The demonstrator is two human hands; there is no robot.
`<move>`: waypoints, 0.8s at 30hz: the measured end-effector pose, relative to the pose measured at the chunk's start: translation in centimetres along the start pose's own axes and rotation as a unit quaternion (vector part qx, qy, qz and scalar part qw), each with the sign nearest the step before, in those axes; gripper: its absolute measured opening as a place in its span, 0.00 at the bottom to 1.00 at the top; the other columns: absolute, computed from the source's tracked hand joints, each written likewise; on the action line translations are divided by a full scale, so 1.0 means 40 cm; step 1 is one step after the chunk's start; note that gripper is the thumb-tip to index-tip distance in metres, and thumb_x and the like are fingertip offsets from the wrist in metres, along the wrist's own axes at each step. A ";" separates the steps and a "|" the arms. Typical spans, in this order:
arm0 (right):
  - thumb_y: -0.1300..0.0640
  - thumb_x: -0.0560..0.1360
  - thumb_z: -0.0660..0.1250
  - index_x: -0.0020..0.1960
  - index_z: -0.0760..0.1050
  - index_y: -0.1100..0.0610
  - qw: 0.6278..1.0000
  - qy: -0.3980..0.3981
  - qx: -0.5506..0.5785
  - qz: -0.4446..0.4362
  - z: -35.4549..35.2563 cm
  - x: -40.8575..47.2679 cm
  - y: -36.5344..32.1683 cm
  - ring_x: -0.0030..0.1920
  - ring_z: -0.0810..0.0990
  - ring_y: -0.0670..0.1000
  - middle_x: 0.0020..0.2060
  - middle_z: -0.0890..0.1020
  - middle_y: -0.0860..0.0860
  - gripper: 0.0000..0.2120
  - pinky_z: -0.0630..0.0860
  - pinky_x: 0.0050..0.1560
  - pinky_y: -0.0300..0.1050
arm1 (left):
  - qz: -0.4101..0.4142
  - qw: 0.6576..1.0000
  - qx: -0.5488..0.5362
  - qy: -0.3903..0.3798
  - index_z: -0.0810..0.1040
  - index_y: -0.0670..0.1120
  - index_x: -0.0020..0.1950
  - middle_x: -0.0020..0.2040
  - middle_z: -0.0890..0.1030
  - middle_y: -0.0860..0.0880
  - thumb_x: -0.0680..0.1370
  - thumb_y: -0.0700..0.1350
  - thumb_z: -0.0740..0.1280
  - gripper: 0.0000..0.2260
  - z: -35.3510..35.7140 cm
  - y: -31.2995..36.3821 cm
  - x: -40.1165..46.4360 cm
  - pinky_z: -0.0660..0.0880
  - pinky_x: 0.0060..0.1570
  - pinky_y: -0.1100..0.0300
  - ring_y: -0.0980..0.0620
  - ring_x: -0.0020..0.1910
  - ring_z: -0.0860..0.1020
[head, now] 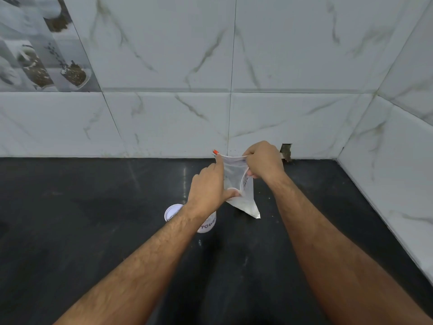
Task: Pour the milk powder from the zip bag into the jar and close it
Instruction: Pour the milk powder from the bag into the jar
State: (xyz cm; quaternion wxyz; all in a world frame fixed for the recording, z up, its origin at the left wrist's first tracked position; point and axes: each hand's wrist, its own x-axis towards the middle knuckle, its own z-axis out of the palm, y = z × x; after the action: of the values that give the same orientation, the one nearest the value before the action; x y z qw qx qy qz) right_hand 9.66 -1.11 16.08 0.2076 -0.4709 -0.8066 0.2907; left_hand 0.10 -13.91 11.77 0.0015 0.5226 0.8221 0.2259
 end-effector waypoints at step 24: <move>0.52 0.77 0.70 0.44 0.79 0.59 0.891 -0.198 0.380 0.150 0.101 -0.122 0.301 0.26 0.78 0.48 0.32 0.80 0.53 0.10 0.74 0.26 0.40 | -0.115 0.991 -0.043 -0.045 0.84 0.50 0.52 0.39 0.82 0.50 0.77 0.58 0.66 0.14 -0.006 -0.007 0.153 0.74 0.39 0.58 0.48 0.41 0.80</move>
State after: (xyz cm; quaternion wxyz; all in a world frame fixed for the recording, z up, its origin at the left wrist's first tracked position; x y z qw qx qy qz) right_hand 17.20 -1.85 4.77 0.1609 -0.4041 -0.5788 0.6898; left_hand -2.97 -8.83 13.30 0.0868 0.4334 0.8654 0.2359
